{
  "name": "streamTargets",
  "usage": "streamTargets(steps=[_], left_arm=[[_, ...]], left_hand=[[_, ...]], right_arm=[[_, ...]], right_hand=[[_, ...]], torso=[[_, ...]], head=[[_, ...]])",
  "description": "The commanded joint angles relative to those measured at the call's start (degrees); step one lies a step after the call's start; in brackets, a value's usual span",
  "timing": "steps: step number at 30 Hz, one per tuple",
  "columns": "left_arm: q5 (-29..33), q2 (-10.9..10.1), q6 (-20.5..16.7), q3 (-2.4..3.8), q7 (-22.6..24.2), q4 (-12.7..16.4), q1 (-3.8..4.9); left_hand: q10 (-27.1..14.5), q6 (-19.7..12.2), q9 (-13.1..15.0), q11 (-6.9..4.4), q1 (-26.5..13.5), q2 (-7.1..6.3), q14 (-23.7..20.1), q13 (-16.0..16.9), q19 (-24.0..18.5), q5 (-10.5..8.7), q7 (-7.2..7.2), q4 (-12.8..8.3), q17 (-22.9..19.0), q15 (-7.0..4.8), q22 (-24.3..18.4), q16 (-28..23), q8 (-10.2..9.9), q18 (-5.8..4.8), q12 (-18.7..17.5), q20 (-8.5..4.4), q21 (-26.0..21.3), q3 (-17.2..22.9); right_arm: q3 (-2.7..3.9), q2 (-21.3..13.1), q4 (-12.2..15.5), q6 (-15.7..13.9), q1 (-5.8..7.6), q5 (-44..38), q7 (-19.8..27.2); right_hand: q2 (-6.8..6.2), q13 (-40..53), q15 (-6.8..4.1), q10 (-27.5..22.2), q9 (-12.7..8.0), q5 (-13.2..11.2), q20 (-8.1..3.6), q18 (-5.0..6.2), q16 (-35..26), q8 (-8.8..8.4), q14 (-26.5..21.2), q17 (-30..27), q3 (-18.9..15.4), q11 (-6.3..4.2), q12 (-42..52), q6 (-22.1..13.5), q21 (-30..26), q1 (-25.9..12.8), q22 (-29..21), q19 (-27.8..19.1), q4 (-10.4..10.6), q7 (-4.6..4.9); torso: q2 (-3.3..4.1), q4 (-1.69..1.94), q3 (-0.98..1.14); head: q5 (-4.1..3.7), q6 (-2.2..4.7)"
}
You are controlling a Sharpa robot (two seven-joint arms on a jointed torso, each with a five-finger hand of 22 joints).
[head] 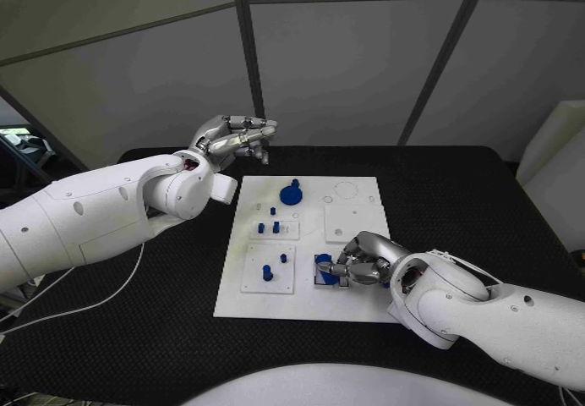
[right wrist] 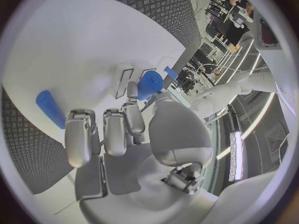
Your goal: Assemble the parts on the task board
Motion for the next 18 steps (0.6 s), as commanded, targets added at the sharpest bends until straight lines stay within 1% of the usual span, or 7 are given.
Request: streamTargets(steps=[1,3,6,8,14,17,18], left_arm=[[1.28,0.18,0.72,0.03,0.08,-0.06,0.12],[1.33,0.31,0.74,0.02,0.05,-0.17,0.12],[1.36,0.44,0.84,0.02,0.02,-0.27,0.12],[1.38,0.49,0.89,0.02,0.0,-0.33,0.12],[1.39,0.52,0.99,0.02,-0.07,-0.41,0.12],[1.4,0.5,1.04,0.02,-0.12,-0.43,0.12],[1.4,0.45,1.04,0.02,-0.15,-0.44,0.12]], left_hand=[[-0.51,-0.07,-0.05,0.01,0.06,0.49,-0.17,0.06,0.11,-0.22,0.02,0.0,-0.07,0.22,-0.07,-0.19,0.11,0.19,0.31,-0.09,-0.04,-0.26],[-0.55,-0.1,-0.06,0.03,0.02,0.49,-0.17,0.06,0.12,-0.22,0.04,0.03,-0.09,0.22,-0.08,-0.19,0.1,0.19,0.32,-0.09,-0.06,-0.29],[-0.57,-0.12,-0.07,0.03,-0.01,0.49,-0.17,0.05,0.12,-0.22,0.05,0.05,-0.1,0.23,-0.09,-0.19,0.09,0.18,0.32,-0.08,-0.07,-0.31],[-0.58,-0.13,-0.07,0.04,-0.01,0.49,-0.17,0.05,0.12,-0.22,0.05,0.06,-0.11,0.23,-0.1,-0.19,0.08,0.18,0.33,-0.08,-0.08,-0.32],[-0.62,-0.15,-0.08,0.05,-0.06,0.54,-0.17,0.05,0.13,-0.21,0.07,0.1,-0.13,0.24,-0.12,-0.2,0.07,0.18,0.34,-0.08,-0.1,-0.33],[-0.62,-0.15,-0.08,0.05,-0.06,0.54,-0.17,0.05,0.13,-0.21,0.07,0.1,-0.13,0.24,-0.12,-0.2,0.07,0.18,0.34,-0.08,-0.1,-0.33],[-0.62,-0.15,-0.08,0.05,-0.06,0.54,-0.17,0.05,0.13,-0.21,0.07,0.1,-0.13,0.24,-0.12,-0.2,0.07,0.18,0.34,-0.08,-0.1,-0.33]], right_arm=[[-0.01,0.38,-0.25,0.89,0.08,-1.74,-1.52],[-0.01,0.62,-0.46,0.84,0.09,-1.87,-1.44],[-0.01,0.79,-0.67,0.61,0.09,-1.97,-1.36],[-0.01,0.83,-0.72,0.49,0.1,-2.0,-1.27],[-0.01,0.89,-0.44,-0.06,0.1,-2.18,-0.67],[-0.01,0.62,-0.04,-0.48,0.09,-2.71,-0.02],[-0.01,0.36,0.2,-0.85,0.09,-2.89,0.52]], right_hand=[[0.08,0.24,-0.38,0.17,0.59,-2.58,-0.36,-0.88,-0.17,-0.18,3.22,-0.04,-0.93,-0.25,-0.3,0.04,-0.18,-1.63,10.8,2.32,0.04,0.17],[0.0,0.14,-0.38,0.09,0.81,-2.96,-0.35,-0.82,-0.28,-0.15,3.19,-0.22,-1.17,-0.23,-0.51,0.02,-0.36,-1.96,10.59,2.14,0.03,0.17],[-0.24,0.07,-0.38,-0.02,1.35,-3.76,-0.34,-0.79,-0.44,-0.08,3.13,-0.44,-1.61,-0.21,-0.83,-0.04,-0.45,-2.89,10.5,2.04,0.1,0.16],[-0.32,0.15,-0.37,-0.01,1.83,-5.06,-0.35,-0.78,-0.45,-0.01,3.14,-0.42,-1.89,-0.24,-0.94,-0.08,-0.47,-4.12,10.49,2.03,0.13,0.17],[-0.63,0.49,-0.42,0.13,2.93,-7.17,-0.37,-0.79,-0.42,0.21,3.19,-0.27,-1.74,-0.28,-0.97,-0.06,-0.47,-6.43,10.54,2.06,0.2,0.07],[-0.71,0.63,-0.43,0.21,3.14,-7.37,-0.38,-0.81,-0.38,0.25,3.21,-0.18,-1.58,-0.31,-0.88,-0.06,-0.43,-6.45,10.59,2.1,0.11,0.05],[-0.86,0.79,-0.48,0.29,3.53,-7.58,-0.4,-0.81,-0.38,0.32,3.22,-0.15,-1.0,-0.35,-0.84,-0.07,-0.43,-4.79,10.6,2.11,-0.35,-0.01]], torso=[[-0.02,0.05,0.01],[-0.1,0.06,0.02],[-0.09,0.02,0.03],[0.01,0.03,0.0],[0.05,-0.04,0.0],[0.01,-0.02,0.03],[0.0,-0.01,0.05]], head=[[0.1,0.05],[0.35,-0.03],[0.3,0.23],[0.3,0.39],[0.24,0.53],[0.29,0.53],[0.33,0.5]])
